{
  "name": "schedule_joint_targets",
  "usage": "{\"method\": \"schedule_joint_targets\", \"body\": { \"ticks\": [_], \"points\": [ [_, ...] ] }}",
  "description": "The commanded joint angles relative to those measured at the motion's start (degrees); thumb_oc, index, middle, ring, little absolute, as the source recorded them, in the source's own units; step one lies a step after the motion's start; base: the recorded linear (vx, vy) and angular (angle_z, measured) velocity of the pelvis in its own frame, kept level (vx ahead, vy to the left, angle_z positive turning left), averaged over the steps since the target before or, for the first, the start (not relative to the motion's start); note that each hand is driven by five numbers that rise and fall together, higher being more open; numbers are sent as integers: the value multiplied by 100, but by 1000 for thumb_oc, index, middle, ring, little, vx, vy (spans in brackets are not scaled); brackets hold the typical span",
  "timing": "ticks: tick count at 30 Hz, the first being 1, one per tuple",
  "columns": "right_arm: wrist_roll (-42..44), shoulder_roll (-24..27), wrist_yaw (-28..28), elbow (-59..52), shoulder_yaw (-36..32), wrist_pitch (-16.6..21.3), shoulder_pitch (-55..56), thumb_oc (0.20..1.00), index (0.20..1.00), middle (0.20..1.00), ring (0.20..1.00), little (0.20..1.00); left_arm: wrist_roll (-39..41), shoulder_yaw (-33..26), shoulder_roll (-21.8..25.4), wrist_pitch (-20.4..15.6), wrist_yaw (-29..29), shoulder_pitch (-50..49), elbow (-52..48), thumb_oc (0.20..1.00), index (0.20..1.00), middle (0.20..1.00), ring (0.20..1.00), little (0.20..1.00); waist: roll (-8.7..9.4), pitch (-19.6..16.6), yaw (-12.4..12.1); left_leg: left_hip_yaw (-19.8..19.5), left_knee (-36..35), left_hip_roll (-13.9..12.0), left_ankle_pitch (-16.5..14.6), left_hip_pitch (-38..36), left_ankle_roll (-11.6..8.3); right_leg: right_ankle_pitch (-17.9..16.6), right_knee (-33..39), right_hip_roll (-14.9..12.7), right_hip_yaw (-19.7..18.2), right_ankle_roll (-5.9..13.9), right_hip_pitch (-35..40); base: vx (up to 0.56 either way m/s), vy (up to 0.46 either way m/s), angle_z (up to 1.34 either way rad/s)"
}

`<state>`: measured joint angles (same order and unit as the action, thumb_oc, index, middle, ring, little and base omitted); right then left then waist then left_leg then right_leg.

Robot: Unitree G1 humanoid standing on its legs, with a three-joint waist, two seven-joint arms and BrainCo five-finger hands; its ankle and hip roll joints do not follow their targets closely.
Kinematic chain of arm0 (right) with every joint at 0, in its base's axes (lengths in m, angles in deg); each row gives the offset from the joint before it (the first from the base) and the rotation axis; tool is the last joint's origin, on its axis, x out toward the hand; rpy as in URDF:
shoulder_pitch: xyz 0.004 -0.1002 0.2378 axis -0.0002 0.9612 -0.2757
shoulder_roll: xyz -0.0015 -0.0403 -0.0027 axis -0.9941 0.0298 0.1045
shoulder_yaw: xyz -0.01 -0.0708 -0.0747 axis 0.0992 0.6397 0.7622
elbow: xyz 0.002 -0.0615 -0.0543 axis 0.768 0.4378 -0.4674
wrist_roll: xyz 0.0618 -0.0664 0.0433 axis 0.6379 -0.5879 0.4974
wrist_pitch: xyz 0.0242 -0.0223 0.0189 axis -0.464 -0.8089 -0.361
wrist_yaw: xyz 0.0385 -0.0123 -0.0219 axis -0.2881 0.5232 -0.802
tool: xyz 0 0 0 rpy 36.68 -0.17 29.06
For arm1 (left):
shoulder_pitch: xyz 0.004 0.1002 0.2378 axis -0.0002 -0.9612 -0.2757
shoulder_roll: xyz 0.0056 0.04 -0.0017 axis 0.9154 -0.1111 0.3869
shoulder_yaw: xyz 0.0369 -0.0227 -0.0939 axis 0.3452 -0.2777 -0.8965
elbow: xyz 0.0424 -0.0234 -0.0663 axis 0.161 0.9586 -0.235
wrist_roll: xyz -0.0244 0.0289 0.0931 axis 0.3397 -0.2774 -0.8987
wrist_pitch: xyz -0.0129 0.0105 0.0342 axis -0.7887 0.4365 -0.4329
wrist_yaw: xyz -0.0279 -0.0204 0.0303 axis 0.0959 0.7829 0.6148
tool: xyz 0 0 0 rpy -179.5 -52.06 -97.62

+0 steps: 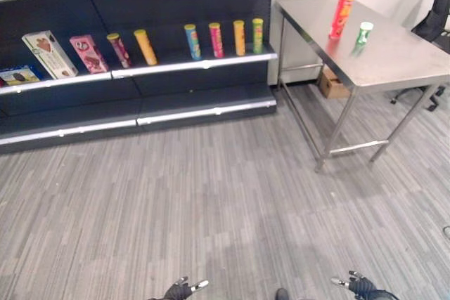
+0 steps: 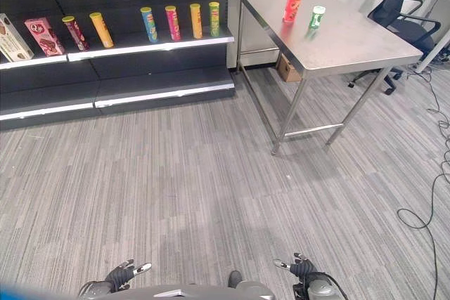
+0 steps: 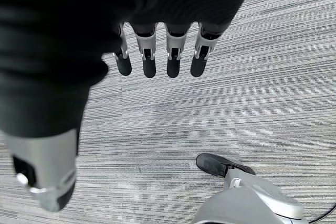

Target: Put the goods on the table back onto the shelves and tidy them up.

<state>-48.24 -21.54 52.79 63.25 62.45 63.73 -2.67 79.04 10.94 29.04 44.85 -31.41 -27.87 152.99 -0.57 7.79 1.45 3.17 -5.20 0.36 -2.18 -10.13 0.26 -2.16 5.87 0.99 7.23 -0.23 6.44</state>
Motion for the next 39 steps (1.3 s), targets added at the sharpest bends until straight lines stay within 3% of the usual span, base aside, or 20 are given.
{"method": "schedule_joint_targets", "body": {
  "ticks": [1,39],
  "points": [
    [-51,225,2,111,110,73,-194,1000,1000,1000,1000,1000,-176,90,173,-136,34,349,349,1000,1000,1000,1000,1000,90,-99,12,333,20,-328,15,109,-428,254,-87,-483,156,714,165,0,0,0],
    [-58,189,-35,251,144,25,-228,1000,1000,1000,1000,1000,-443,127,208,-116,-13,347,483,1000,1000,1000,1000,1000,105,-99,-29,338,20,-144,-129,147,-296,200,-87,-667,145,817,128,5,14,0]
  ]
}}
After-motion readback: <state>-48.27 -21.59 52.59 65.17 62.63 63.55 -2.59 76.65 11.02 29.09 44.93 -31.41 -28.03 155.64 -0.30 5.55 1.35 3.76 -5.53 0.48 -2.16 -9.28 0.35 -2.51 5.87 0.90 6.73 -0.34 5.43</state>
